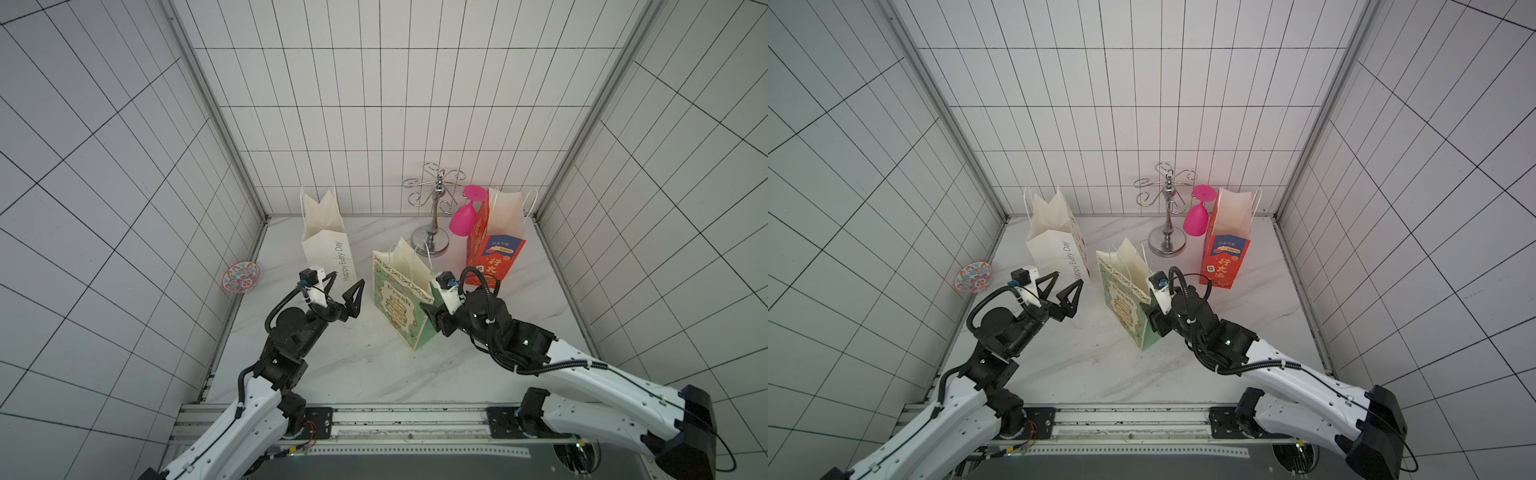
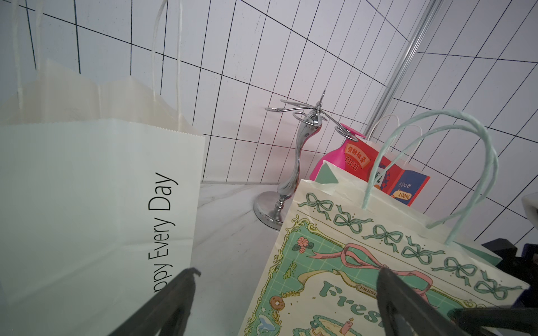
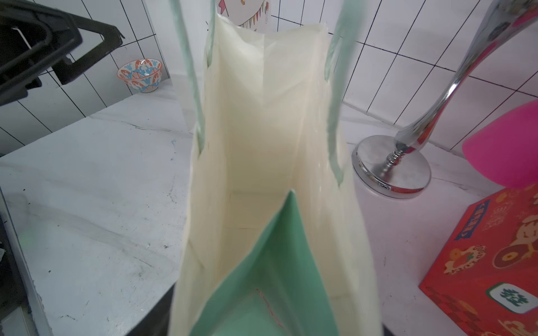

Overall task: Put away the paper bag
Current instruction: Adjust the paper bag at the center of the board.

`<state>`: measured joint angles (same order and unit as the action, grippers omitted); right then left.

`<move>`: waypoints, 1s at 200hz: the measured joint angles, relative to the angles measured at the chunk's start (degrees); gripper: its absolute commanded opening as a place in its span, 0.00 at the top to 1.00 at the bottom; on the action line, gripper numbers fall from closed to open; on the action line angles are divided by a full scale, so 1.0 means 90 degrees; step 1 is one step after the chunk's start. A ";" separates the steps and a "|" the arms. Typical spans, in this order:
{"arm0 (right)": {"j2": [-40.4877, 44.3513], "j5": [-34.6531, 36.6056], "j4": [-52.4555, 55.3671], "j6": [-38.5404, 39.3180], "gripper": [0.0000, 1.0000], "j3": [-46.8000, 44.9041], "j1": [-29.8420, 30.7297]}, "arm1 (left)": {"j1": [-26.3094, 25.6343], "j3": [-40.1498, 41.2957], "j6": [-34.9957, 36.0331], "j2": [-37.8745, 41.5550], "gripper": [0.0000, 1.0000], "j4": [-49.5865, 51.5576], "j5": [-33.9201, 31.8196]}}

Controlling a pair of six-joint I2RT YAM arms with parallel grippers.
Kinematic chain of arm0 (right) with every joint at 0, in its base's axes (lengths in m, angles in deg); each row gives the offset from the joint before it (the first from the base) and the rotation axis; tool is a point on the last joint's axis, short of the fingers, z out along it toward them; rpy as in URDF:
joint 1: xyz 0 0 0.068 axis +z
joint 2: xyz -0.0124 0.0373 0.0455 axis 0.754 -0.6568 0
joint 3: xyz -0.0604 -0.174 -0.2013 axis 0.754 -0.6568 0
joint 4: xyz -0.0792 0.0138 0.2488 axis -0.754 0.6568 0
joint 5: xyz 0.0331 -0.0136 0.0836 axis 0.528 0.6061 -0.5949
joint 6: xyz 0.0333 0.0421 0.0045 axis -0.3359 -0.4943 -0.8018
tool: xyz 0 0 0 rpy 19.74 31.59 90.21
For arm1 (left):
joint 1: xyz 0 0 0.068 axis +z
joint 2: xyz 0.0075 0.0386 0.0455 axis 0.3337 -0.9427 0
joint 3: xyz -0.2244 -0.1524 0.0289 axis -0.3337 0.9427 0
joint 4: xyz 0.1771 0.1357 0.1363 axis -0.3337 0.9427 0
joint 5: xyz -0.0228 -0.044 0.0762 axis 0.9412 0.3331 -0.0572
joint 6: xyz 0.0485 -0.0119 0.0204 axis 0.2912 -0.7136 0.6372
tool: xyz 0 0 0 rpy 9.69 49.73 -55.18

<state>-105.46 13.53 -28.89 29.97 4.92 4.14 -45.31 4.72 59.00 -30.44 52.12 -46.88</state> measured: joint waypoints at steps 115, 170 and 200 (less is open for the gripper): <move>-0.0049 -0.1790 -0.0661 0.0996 0.99 -0.0236 -0.1166 | 0.0000 -0.0046 0.0041 0.0102 0.02 0.0211 -0.0029; -0.0423 -0.4199 -0.0223 0.2266 1.00 0.0078 -0.2744 | 0.0000 -0.0481 0.0279 0.0408 0.02 0.0857 -0.0100; -0.0882 -0.5331 0.0750 0.3466 1.00 0.0806 -0.3215 | 0.0000 -0.0554 0.0612 0.0673 0.03 0.1166 -0.0012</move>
<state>-113.39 -34.45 -22.14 61.16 12.17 -24.80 -45.31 -0.26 64.51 -24.38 62.61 -46.98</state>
